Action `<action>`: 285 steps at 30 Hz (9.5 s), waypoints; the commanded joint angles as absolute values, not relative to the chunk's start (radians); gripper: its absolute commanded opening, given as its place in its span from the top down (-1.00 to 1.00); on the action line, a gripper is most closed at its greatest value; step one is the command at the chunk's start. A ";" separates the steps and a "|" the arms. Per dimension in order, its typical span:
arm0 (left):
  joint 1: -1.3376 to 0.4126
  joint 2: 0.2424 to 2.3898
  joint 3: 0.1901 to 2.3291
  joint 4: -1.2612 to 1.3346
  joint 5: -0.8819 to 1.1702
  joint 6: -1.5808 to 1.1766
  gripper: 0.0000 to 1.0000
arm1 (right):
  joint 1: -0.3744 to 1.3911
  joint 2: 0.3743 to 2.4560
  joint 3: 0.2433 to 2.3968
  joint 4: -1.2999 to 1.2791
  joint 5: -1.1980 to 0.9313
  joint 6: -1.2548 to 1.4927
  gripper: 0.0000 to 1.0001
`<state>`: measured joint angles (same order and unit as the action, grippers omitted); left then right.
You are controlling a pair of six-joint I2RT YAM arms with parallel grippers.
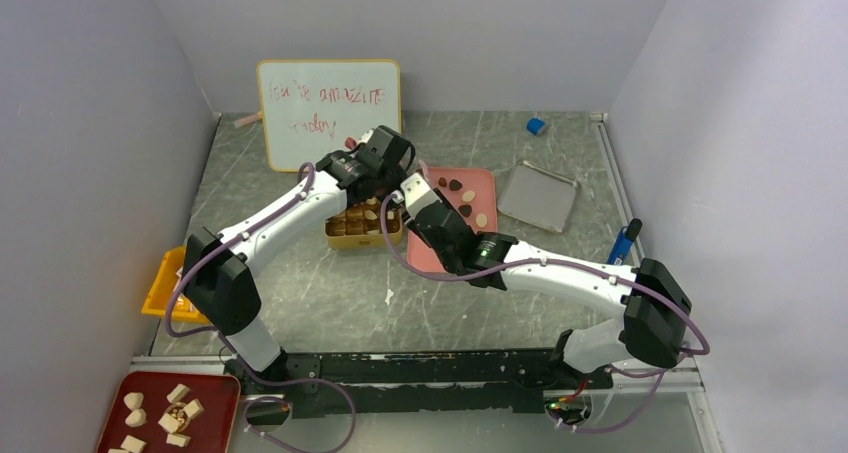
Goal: Pack the chocolate
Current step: Adjust the clamp.
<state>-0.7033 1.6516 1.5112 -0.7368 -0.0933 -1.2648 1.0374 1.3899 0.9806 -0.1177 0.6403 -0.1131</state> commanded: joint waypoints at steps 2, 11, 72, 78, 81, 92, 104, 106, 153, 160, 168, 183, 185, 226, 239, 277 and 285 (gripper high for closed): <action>-0.708 1.624 1.503 -0.729 -0.066 -1.264 0.90 | 1.004 1.403 1.015 -0.048 0.625 -0.119 0.30; -0.708 1.633 1.509 -0.727 -0.055 -1.248 0.90 | 0.990 1.401 1.022 -0.062 0.604 -0.098 0.82; -0.737 1.645 1.469 -0.673 -0.129 -1.261 0.90 | 0.967 1.276 1.101 -0.271 0.667 -0.002 0.53; -0.738 1.657 1.475 -0.673 -0.130 -1.259 0.90 | 0.966 1.273 1.115 -0.274 0.682 -0.002 0.25; -0.738 1.666 1.481 -0.673 -0.125 -1.259 0.90 | 0.965 1.283 1.119 -0.265 0.684 -0.002 0.18; -0.737 1.680 1.487 -0.685 -0.124 -1.258 0.90 | 0.965 1.304 1.156 -0.244 0.679 -0.013 0.12; -0.738 1.701 1.502 -0.682 -0.113 -1.257 0.90 | 0.965 1.328 1.185 -0.271 0.663 -0.009 0.05; -0.737 1.702 1.503 -0.684 -0.112 -1.258 0.90 | 0.965 1.339 1.187 -0.271 0.656 -0.010 0.07; -0.743 1.823 1.715 -0.777 -0.025 -1.290 0.90 | 1.014 1.248 0.952 -0.221 0.605 0.025 0.22; -0.746 1.806 1.710 -0.783 -0.016 -1.299 0.90 | 1.014 1.243 0.928 -0.197 0.604 0.026 0.25; -0.746 1.810 1.739 -0.798 -0.012 -1.302 0.90 | 1.031 1.185 0.896 -0.190 0.619 0.026 0.32; -0.762 1.824 1.765 -0.807 -0.026 -1.309 0.90 | 1.081 1.175 0.899 -0.225 0.666 0.024 0.29; -0.767 1.822 1.766 -0.805 -0.025 -1.311 0.90 | 1.081 1.184 0.892 -0.217 0.674 0.022 0.29; -0.832 1.732 1.710 -0.814 -0.050 -1.326 0.90 | 1.045 1.218 0.831 -0.144 0.696 0.032 0.95; -0.827 1.758 1.727 -0.798 -0.107 -1.283 0.10 | 1.044 1.199 0.860 -0.199 0.703 0.036 1.00; -0.683 1.629 1.540 -0.574 -0.227 -1.176 0.03 | 0.777 1.159 1.025 -0.471 0.441 0.197 1.00; -0.671 1.612 1.508 -0.571 -0.226 -1.163 0.04 | 0.770 1.173 1.036 -0.459 0.419 0.208 1.00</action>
